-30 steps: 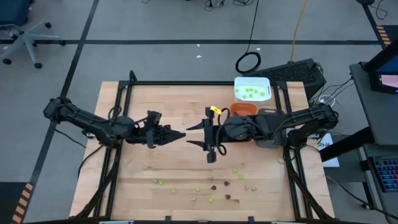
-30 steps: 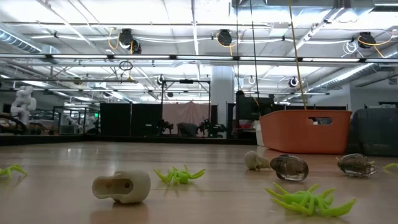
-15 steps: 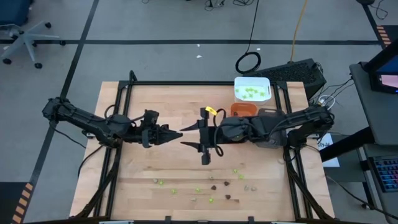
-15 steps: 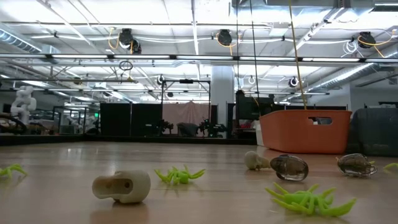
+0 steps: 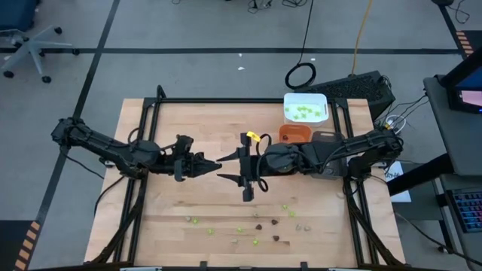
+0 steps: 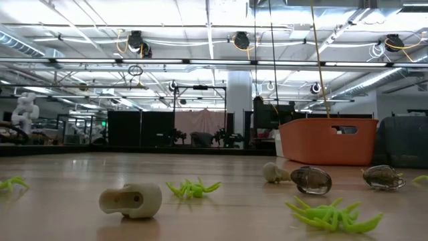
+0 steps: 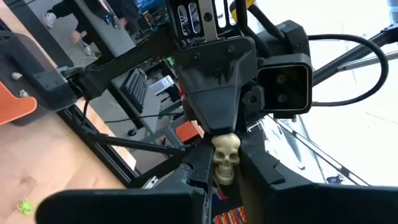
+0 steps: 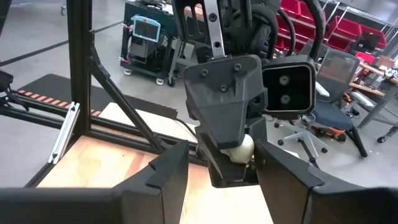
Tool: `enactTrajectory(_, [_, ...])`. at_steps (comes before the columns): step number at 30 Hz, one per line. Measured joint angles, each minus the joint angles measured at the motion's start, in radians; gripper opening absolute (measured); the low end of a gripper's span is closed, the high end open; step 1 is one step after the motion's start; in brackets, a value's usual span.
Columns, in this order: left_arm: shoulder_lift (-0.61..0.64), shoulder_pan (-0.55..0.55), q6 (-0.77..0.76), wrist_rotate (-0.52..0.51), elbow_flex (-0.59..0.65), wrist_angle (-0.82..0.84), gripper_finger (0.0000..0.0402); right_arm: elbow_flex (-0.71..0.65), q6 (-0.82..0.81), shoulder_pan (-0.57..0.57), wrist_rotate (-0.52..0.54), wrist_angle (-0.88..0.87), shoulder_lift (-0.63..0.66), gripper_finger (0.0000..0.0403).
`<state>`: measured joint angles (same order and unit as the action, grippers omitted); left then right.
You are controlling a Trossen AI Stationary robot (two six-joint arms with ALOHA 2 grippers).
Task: Sort Halloween decoration
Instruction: Put the white skull toy into the black bin
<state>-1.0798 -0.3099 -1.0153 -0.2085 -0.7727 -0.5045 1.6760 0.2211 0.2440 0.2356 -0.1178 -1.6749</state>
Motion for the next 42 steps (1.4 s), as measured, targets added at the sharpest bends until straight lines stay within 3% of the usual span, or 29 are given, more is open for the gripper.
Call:
enactTrajectory(11, [0.0,0.0,0.0,0.0,0.0,0.013,0.0048,0.0,-0.009,-0.007,-0.028,0.043,-0.03,0.0162])
enactTrajectory(28, [0.0,-0.001,0.0,0.015,0.0,0.022,0.0048,0.0,0.053,-0.01,-0.047,0.07,-0.041,0.0071])
enactTrajectory(38, [0.001,-0.001,-0.033,0.049,-0.001,0.023,0.0048,-0.001,0.077,-0.01,-0.094,0.088,-0.042,0.0093])
enactTrajectory(42, [0.0,-0.001,-0.051,0.053,-0.001,0.026,0.0048,-0.001,0.045,-0.011,-0.103,0.082,-0.042,0.006])
